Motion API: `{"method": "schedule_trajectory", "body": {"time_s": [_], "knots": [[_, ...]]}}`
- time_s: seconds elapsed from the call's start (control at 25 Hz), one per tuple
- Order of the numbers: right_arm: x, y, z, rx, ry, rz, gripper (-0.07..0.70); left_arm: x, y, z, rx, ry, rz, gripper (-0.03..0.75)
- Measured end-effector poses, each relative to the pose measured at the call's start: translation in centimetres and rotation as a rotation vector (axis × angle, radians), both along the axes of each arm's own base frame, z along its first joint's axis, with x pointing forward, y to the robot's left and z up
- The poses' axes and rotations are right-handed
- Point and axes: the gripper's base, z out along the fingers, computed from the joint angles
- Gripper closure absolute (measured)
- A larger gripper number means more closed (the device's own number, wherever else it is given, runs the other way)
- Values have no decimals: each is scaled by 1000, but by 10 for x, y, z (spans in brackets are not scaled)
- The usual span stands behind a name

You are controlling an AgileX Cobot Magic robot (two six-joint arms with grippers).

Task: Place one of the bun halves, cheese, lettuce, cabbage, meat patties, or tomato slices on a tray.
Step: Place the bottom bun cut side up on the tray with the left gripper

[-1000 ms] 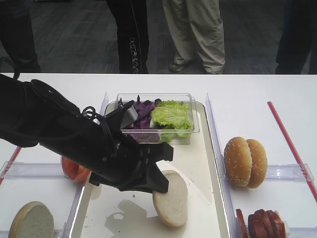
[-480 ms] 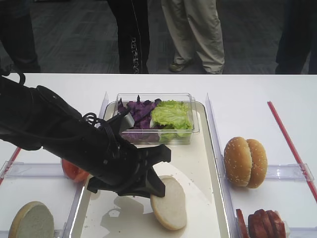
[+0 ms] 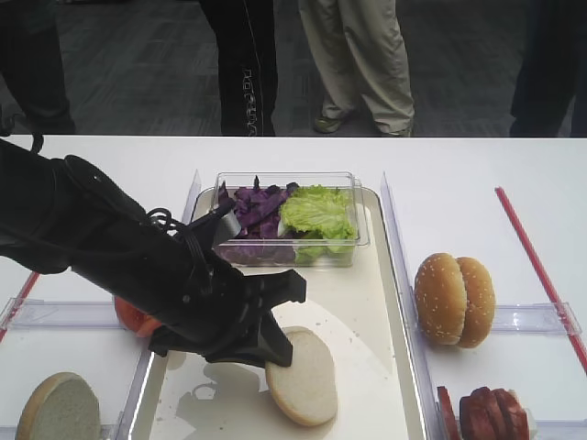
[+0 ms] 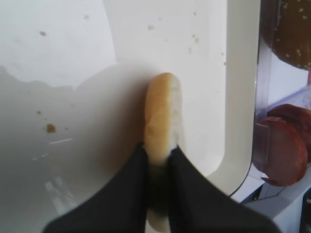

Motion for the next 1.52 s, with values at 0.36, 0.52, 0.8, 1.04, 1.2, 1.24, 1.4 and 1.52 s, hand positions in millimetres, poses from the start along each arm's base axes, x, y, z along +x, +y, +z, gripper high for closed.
{"method": "schedule_trajectory", "body": {"time_s": [0.36, 0.52, 0.8, 1.04, 1.2, 1.24, 1.4, 1.52], "knots": [[0, 0, 0, 0, 0, 0, 169, 0, 1, -1, 20, -6, -3, 623], [0, 0, 0, 0, 0, 0, 169, 1, 3, -2, 41, -24, -17, 582], [0, 0, 0, 0, 0, 0, 169, 1, 4, -3, 60, -42, -31, 452], [0, 0, 0, 0, 0, 0, 169, 1, 6, -5, 85, -47, -48, 419], [0, 0, 0, 0, 0, 0, 169, 0, 7, -5, 100, -48, -56, 418], [0, 0, 0, 0, 0, 0, 169, 0, 7, -6, 105, -47, -57, 418], [0, 0, 0, 0, 0, 0, 169, -1, 9, 1, 108, -71, -67, 418], [0, 0, 0, 0, 0, 0, 169, -1, 13, 10, 107, -90, -61, 418]]}}
